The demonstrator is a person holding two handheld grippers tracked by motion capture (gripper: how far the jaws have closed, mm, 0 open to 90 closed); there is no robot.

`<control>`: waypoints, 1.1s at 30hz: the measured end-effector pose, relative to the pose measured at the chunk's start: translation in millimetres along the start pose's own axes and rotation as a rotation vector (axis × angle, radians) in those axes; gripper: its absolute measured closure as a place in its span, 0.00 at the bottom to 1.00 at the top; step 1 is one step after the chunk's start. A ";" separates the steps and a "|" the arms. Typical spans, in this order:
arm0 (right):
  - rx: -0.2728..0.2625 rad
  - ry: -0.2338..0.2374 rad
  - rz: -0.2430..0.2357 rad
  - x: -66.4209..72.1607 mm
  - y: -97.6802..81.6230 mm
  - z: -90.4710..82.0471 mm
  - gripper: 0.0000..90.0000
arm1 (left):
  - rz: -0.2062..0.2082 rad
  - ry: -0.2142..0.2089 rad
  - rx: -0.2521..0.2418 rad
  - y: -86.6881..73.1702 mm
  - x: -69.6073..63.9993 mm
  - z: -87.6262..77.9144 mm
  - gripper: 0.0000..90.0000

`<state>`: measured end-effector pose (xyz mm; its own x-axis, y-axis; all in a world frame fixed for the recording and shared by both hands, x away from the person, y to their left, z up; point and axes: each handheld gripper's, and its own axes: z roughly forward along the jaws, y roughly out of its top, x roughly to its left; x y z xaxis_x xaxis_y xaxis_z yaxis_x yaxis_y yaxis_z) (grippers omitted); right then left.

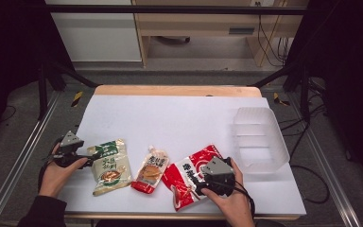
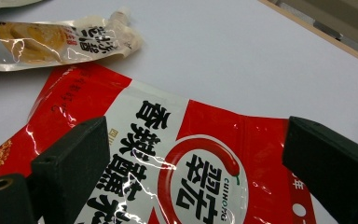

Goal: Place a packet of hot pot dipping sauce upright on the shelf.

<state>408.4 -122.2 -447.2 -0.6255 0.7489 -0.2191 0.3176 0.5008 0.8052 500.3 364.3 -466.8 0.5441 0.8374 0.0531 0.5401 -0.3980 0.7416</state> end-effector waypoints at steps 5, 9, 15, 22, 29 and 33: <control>0.021 -0.001 -0.009 0.1 -0.8 1.8 0.09 | 0.024 -0.019 0.014 -0.3 -2.4 4.0 0.12; 0.027 0.000 -0.012 0.0 -1.3 2.1 0.09 | 0.035 -0.047 0.031 -0.5 -5.0 6.2 0.12; 0.034 -0.001 -0.012 -0.1 -1.3 3.1 0.09 | 0.057 -0.080 0.041 0.3 -9.9 5.7 0.18; 0.018 0.004 0.002 -1.9 -0.4 1.7 0.11 | 0.044 -0.117 -0.024 -0.4 -14.3 -12.9 0.30; 0.019 0.007 0.010 -3.2 -1.1 0.9 0.11 | 0.048 -0.164 0.006 -5.8 -19.3 -23.9 0.39; 0.016 0.007 0.007 -4.4 -1.5 0.6 0.11 | 0.053 -0.178 0.043 -7.9 -17.1 -17.8 0.44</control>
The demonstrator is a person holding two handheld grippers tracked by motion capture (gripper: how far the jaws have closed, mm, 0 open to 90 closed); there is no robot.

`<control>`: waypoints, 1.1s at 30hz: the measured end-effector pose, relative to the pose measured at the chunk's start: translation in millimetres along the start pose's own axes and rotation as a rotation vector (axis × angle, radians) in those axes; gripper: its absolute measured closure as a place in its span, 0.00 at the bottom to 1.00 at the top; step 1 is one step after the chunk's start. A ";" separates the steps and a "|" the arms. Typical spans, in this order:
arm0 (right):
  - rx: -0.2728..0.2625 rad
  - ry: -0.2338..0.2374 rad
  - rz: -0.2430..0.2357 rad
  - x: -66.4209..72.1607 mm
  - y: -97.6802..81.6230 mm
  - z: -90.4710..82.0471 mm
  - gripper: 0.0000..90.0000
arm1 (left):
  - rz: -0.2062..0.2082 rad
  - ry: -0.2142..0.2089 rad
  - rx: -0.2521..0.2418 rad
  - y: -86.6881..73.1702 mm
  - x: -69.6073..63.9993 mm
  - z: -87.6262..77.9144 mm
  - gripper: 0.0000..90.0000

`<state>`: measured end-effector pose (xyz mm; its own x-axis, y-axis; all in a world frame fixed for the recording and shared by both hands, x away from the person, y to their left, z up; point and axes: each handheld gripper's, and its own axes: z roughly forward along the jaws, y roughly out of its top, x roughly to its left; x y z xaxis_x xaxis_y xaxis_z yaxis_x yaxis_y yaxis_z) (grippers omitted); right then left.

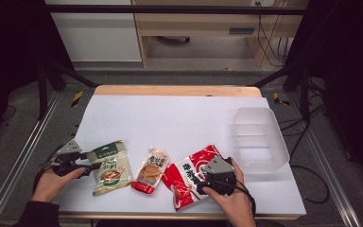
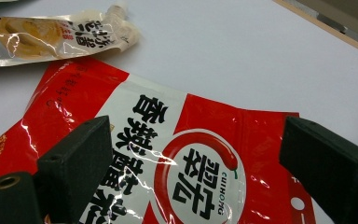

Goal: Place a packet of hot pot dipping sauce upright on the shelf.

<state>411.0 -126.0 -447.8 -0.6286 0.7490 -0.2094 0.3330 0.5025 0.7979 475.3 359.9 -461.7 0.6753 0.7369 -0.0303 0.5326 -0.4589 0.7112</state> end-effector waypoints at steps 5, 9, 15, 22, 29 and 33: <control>0.003 0.009 0.002 1.6 0.9 1.6 0.12 | 0.009 -0.032 0.003 -1.7 6.5 4.8 0.57; 0.000 0.013 0.001 4.3 2.1 1.8 0.12 | 0.020 -0.014 0.010 0.2 7.1 4.5 0.69; 0.012 0.016 -0.009 4.7 1.5 3.8 0.12 | -0.031 0.052 0.029 4.2 11.2 5.5 0.92; 0.015 0.013 -0.013 5.8 2.3 3.9 0.12 | -0.025 0.058 0.013 7.7 11.2 -0.1 1.00; 0.019 0.015 -0.013 4.1 1.3 3.7 0.12 | -0.018 0.080 -0.047 18.3 7.3 -25.9 1.00; 0.016 0.012 -0.014 5.3 1.9 2.6 0.12 | 0.001 0.081 -0.091 32.2 -2.5 -47.2 1.00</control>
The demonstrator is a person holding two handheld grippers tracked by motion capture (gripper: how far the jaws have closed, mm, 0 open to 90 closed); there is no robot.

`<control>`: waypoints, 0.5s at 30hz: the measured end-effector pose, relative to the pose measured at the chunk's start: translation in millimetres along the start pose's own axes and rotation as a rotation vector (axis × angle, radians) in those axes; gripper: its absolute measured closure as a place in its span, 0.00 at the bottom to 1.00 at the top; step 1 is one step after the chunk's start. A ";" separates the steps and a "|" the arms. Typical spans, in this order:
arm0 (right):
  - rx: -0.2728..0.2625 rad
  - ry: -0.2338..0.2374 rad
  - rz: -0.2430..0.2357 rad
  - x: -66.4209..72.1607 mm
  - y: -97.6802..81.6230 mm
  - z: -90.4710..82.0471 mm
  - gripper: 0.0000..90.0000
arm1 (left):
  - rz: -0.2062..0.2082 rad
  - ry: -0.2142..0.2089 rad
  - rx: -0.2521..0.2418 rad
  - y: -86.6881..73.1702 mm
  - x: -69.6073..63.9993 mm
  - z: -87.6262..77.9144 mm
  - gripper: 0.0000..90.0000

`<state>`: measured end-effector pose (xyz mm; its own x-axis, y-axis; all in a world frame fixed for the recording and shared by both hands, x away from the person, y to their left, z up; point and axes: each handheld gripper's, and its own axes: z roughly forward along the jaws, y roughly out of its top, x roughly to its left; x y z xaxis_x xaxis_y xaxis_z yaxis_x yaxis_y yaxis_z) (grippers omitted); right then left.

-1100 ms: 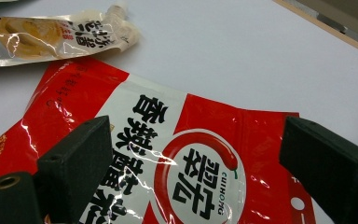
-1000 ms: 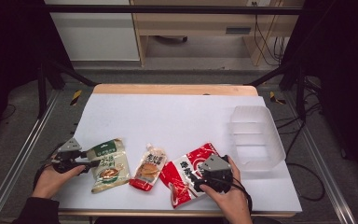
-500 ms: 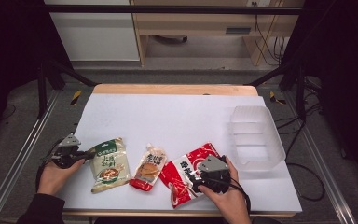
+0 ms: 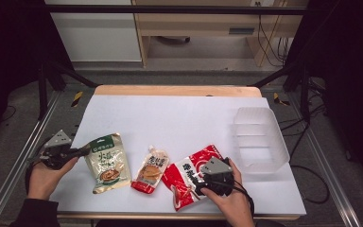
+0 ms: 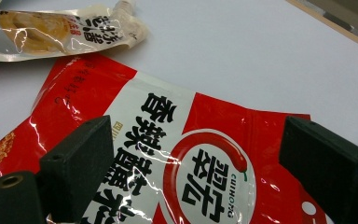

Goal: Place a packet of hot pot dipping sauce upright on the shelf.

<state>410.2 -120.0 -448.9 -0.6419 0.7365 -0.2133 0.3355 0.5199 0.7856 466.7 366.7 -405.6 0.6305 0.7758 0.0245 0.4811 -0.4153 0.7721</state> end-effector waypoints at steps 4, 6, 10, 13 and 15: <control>-0.009 -0.018 0.015 -1.2 1.2 -0.5 0.12 | 0.007 -0.002 -0.019 7.9 -3.5 -12.4 1.00; -0.012 -0.023 0.013 -2.6 1.1 -0.3 0.12 | 0.014 -0.022 -0.043 13.9 -6.9 -23.5 1.00; -0.011 -0.023 0.018 -3.1 0.3 -1.0 0.12 | 0.034 -0.034 -0.069 21.4 -11.5 -36.8 1.00; -0.014 -0.020 0.019 -3.7 -0.1 -1.5 0.12 | 0.091 -0.047 -0.092 33.6 -22.1 -57.6 1.00; -0.009 -0.020 0.013 -3.6 -0.2 -1.2 0.12 | 0.147 -0.017 -0.082 40.9 -29.6 -67.8 1.00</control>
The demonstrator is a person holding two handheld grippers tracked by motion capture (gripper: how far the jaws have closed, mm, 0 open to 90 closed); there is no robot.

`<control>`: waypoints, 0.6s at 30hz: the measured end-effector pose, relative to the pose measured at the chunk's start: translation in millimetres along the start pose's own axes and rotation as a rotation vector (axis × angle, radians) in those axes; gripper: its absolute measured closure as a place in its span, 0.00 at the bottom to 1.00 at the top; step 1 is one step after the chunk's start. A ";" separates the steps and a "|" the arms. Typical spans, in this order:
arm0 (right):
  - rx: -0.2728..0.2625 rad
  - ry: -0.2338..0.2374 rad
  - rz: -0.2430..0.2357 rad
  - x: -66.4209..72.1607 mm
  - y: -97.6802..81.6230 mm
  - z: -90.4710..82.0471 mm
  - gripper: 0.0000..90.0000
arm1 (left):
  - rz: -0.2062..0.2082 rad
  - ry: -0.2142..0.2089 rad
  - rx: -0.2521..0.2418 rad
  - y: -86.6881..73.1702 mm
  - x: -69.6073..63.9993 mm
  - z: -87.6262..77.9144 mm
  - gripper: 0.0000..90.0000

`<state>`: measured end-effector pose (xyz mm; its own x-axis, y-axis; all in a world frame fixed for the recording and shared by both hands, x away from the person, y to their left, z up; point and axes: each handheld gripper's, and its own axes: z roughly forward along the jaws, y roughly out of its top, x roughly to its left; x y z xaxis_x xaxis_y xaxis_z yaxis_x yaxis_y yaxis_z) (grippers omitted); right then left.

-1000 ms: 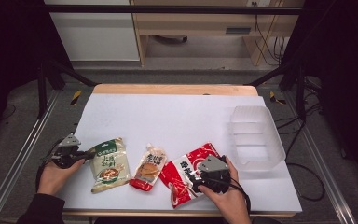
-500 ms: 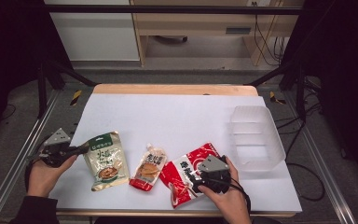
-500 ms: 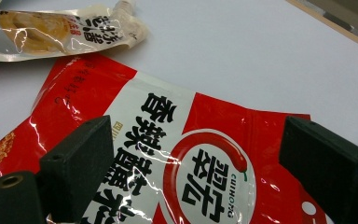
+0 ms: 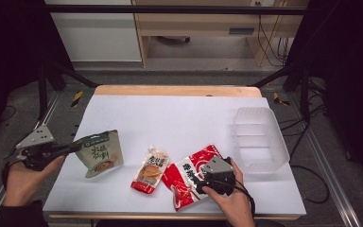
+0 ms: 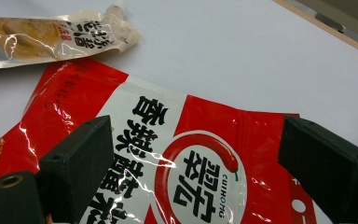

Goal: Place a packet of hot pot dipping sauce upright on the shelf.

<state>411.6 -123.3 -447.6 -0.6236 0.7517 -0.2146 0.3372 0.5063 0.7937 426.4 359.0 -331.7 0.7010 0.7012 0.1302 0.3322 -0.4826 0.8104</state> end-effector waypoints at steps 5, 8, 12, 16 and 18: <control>0.010 0.000 -0.010 0.8 -0.1 2.0 0.13 | 0.025 0.038 -0.027 11.5 -7.0 -9.4 1.00; -0.010 -0.008 0.024 -1.4 -1.3 0.3 0.17 | 0.003 0.053 -0.045 11.7 -6.9 -6.7 1.00; 0.001 -0.004 0.000 -2.3 -2.2 -1.6 0.17 | 0.023 0.037 -0.052 13.7 -10.5 2.8 1.00; 0.014 0.003 -0.008 1.5 0.0 -2.7 0.17 | 0.056 0.014 -0.052 23.0 -23.3 11.7 1.00; 0.020 0.023 -0.025 3.4 3.5 -3.2 0.16 | 0.082 0.001 -0.049 29.8 -30.3 15.3 1.00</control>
<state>408.4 -120.3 -443.7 -0.6477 0.7291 -0.2212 0.3349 0.5332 0.7769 424.7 315.3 -320.2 0.7239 0.6609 0.1978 0.2426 -0.5122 0.8239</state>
